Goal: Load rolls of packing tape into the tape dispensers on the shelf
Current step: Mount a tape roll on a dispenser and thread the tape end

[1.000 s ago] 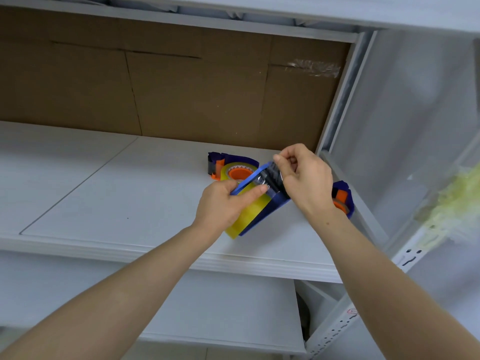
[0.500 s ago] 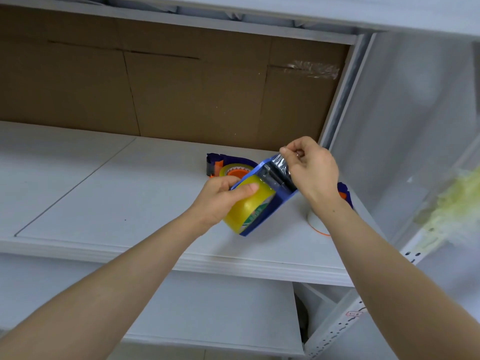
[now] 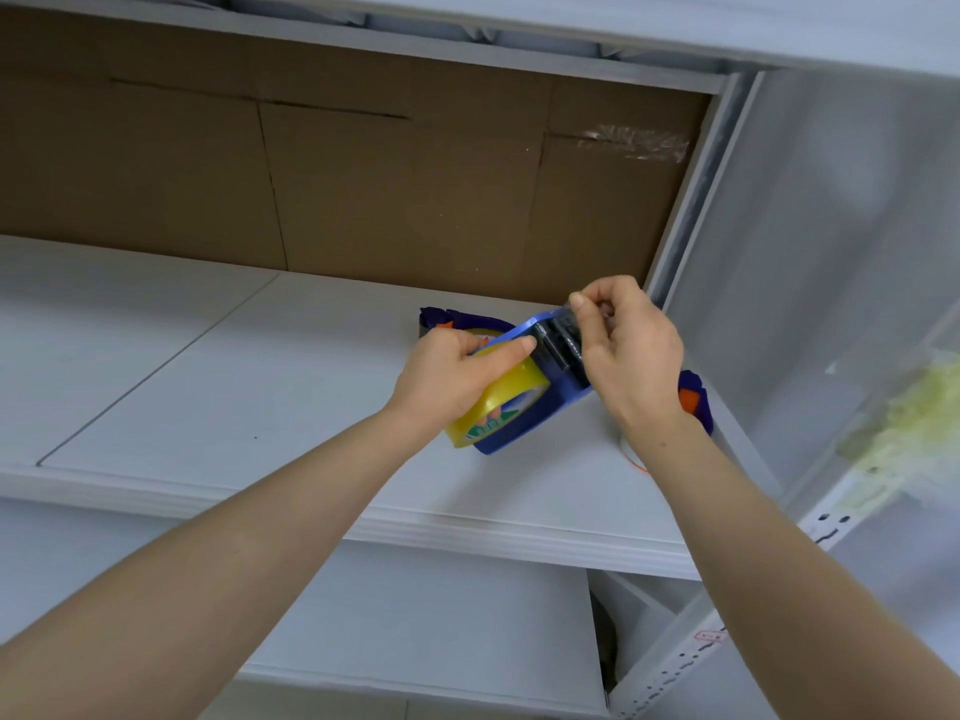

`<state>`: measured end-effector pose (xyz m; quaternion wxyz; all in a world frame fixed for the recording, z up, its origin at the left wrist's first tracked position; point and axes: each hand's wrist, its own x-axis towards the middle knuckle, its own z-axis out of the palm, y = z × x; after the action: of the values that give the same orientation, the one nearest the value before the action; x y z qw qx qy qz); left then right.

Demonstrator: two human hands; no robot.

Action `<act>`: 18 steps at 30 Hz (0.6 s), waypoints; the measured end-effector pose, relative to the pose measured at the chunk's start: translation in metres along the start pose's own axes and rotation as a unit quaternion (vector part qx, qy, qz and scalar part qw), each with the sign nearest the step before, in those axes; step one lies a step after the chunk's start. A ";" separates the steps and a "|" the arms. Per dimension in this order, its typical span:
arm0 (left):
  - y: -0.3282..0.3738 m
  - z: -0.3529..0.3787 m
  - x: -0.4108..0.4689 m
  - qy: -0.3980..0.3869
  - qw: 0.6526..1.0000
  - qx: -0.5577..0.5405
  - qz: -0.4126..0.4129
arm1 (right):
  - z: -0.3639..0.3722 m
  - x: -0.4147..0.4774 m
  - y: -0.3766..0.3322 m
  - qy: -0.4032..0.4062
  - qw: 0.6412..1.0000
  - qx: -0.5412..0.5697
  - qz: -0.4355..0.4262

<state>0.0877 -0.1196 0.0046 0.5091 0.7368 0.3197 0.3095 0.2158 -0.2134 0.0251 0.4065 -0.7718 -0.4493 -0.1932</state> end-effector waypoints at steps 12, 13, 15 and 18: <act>0.003 0.003 0.007 0.064 0.990 0.128 0.017 | -0.001 -0.005 -0.017 -0.041 0.994 0.083 -0.054; 0.003 0.004 0.006 0.068 0.984 0.162 0.029 | -0.001 -0.004 -0.019 -0.045 0.993 0.094 -0.054; 0.001 0.005 0.001 0.083 0.975 0.198 0.049 | -0.002 0.001 -0.022 -0.051 0.992 0.109 -0.043; -0.001 0.003 0.003 0.101 0.980 0.164 0.046 | -0.005 0.017 -0.013 -0.025 0.988 0.154 0.011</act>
<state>0.0919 -0.1181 0.0030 0.3321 0.7890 0.3819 0.3485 0.2137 -0.2049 0.0458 0.5112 -0.7091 -0.4757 -0.0976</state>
